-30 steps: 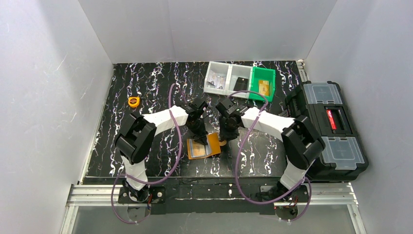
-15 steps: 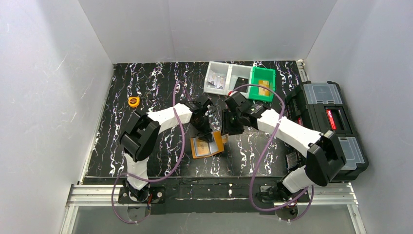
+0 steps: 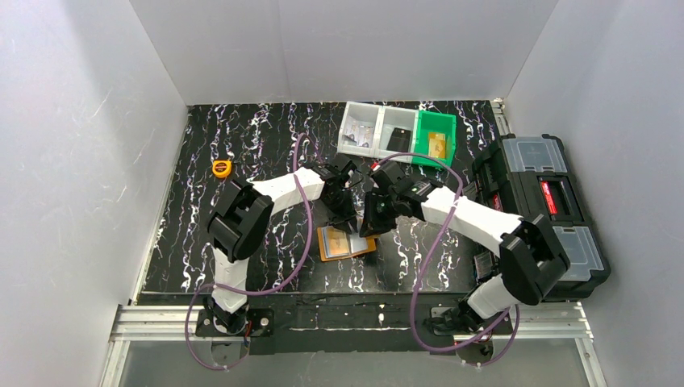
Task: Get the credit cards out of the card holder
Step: Remove the credit card from the card holder.
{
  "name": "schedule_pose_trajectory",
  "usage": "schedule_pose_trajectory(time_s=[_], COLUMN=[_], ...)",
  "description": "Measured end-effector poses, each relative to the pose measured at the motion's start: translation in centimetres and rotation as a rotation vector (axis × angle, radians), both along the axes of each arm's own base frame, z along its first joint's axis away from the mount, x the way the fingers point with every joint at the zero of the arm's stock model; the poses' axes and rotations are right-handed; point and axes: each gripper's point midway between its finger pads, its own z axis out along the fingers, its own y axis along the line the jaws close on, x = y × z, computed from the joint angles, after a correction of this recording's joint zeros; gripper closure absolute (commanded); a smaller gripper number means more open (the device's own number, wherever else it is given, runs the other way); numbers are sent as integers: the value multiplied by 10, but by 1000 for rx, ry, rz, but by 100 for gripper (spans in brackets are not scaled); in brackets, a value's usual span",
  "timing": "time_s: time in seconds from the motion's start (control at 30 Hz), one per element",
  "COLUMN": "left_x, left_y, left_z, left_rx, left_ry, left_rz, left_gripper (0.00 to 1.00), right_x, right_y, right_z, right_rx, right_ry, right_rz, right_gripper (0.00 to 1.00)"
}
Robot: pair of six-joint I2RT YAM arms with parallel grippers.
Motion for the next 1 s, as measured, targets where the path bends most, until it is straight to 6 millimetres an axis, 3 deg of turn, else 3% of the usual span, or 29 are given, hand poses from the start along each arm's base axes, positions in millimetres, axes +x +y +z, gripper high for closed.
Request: schedule_pose_trajectory(time_s=[0.2,0.6,0.87,1.0], left_x=[-2,-4,-11,-14], left_y=[1,18,56,68], left_z=[0,6,31,28], left_rx=[1,41,61,87], left_ry=[5,2,-61,-62], left_rz=[-11,-33,-18,-17], left_gripper=[77,76,77,80], right_x=[3,-7,-5,-4], right_y=[14,3,11,16], right_z=[-20,-72,-72,-69], right_rx=[23,-25,17,40], right_ry=[53,168,176,178], right_rz=[3,-67,-65,-55], right_gripper=[84,85,80,78])
